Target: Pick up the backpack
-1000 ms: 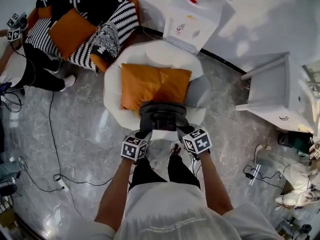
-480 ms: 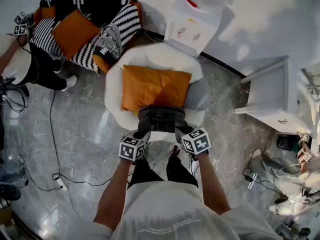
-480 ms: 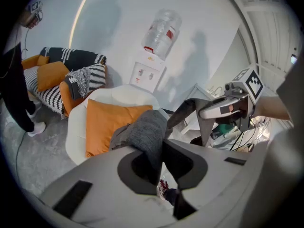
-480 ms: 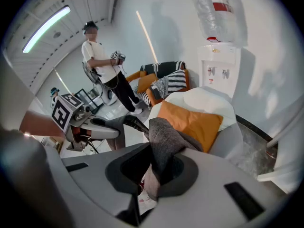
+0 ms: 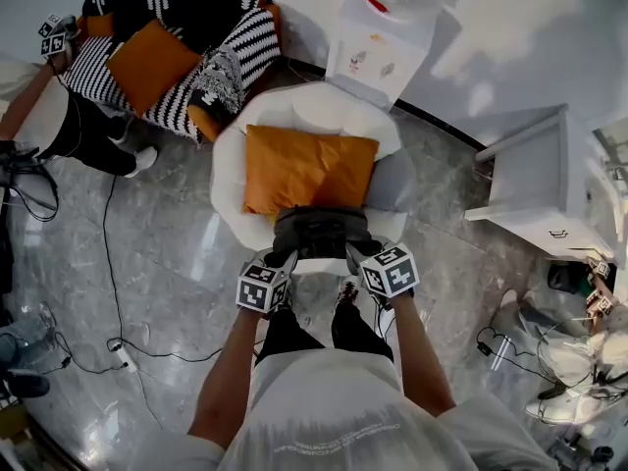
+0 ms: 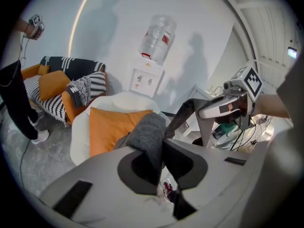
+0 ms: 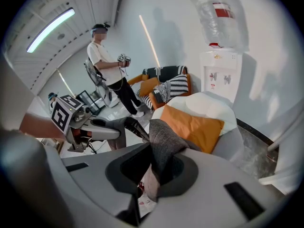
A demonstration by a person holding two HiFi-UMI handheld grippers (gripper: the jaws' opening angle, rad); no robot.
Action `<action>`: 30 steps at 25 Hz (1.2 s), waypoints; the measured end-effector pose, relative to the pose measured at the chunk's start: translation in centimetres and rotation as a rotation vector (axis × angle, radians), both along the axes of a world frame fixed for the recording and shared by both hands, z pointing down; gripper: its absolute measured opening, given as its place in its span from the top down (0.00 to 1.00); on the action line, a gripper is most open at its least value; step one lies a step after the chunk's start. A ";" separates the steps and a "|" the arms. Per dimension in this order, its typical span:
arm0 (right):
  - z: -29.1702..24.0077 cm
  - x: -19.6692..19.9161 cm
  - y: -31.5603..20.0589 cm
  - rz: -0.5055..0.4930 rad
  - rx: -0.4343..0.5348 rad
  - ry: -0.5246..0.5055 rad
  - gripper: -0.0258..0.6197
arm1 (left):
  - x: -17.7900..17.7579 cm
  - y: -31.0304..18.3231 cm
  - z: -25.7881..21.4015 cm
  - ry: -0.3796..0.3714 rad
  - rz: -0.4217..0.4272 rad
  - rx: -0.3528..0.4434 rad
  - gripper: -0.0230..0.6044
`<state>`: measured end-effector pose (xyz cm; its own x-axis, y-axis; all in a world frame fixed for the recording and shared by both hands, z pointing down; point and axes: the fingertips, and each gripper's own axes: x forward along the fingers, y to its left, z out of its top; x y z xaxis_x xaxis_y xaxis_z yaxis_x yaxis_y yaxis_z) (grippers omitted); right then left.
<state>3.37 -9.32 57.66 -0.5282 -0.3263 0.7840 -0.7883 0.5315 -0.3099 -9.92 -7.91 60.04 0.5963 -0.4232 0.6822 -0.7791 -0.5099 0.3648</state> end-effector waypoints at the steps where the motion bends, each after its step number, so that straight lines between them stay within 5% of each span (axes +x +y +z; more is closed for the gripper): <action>1: -0.1 0.1 0.0 -0.001 0.000 0.000 0.90 | 0.0 0.1 -0.1 -0.002 0.002 0.001 0.89; 30: -5.4 0.0 -1.2 -0.048 0.101 -0.010 0.90 | 0.2 -1.5 -5.5 0.029 -0.033 0.099 0.89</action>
<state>3.32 -10.48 52.29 -0.5532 -0.3773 0.7428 -0.7581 0.5976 -0.2610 -9.75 -9.36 54.55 0.5998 -0.5072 0.6188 -0.7859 -0.5189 0.3364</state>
